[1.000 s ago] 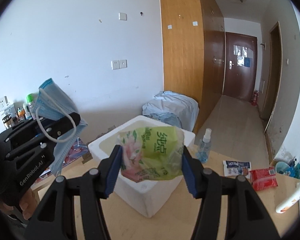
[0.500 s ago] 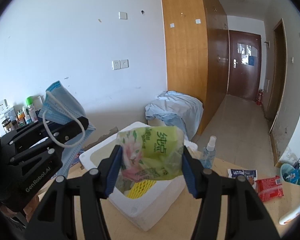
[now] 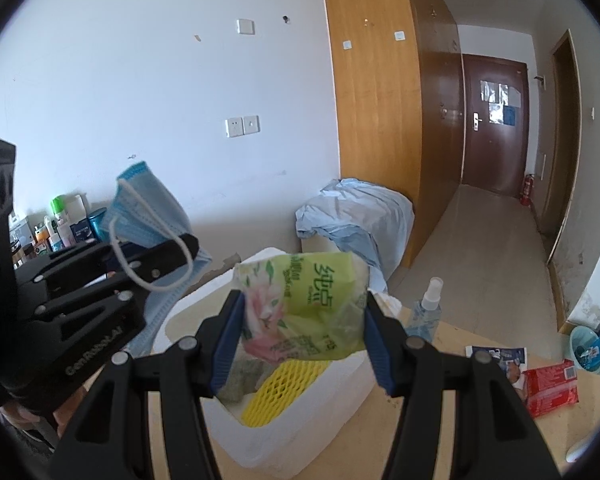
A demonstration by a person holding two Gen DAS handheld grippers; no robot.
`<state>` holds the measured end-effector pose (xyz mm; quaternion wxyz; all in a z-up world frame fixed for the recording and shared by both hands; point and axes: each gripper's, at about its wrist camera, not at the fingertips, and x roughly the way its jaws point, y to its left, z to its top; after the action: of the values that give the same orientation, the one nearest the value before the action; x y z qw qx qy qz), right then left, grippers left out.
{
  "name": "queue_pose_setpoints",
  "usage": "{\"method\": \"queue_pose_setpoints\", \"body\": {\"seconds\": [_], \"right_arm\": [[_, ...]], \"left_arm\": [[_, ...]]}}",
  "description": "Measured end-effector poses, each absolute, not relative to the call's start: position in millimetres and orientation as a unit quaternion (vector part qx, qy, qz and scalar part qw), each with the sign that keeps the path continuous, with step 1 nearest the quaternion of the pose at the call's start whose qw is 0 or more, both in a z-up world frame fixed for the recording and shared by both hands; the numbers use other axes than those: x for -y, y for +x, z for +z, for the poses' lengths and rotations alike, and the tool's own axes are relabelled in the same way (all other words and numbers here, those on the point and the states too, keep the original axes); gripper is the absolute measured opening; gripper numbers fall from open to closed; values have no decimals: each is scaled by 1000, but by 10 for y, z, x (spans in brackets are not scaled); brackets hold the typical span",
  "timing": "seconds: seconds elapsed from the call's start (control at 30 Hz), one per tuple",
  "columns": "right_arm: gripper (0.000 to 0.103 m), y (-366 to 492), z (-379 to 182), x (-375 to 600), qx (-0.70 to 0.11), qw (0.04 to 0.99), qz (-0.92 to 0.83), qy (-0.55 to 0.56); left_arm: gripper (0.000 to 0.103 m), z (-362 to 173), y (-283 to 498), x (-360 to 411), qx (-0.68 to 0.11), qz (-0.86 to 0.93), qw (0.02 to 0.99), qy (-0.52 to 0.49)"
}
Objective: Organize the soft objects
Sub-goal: 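Open left tool dropping mask into box while right tool drops green pack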
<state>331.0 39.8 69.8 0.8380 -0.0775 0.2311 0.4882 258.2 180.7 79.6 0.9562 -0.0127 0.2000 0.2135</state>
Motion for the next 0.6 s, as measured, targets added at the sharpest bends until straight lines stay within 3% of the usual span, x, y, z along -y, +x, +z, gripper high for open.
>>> {"method": "queue_pose_setpoints", "body": {"seconds": [0.27, 0.33, 0.5, 0.6], "right_arm": [[61, 3377, 665, -450, -241, 837, 485, -81], [61, 3384, 678, -455, -241, 837, 485, -80], [61, 3381, 691, -440, -238, 838, 485, -77], [61, 3381, 682, -426, -237, 838, 486, -76]], "left_arm": [[20, 701, 2766, -1956, -231, 212, 949, -23], [28, 700, 2767, -1976, -231, 211, 949, -24], [75, 763, 2679, -1990, -208, 223, 952, -24], [76, 800, 2636, -2006, -197, 226, 954, -24]]}}
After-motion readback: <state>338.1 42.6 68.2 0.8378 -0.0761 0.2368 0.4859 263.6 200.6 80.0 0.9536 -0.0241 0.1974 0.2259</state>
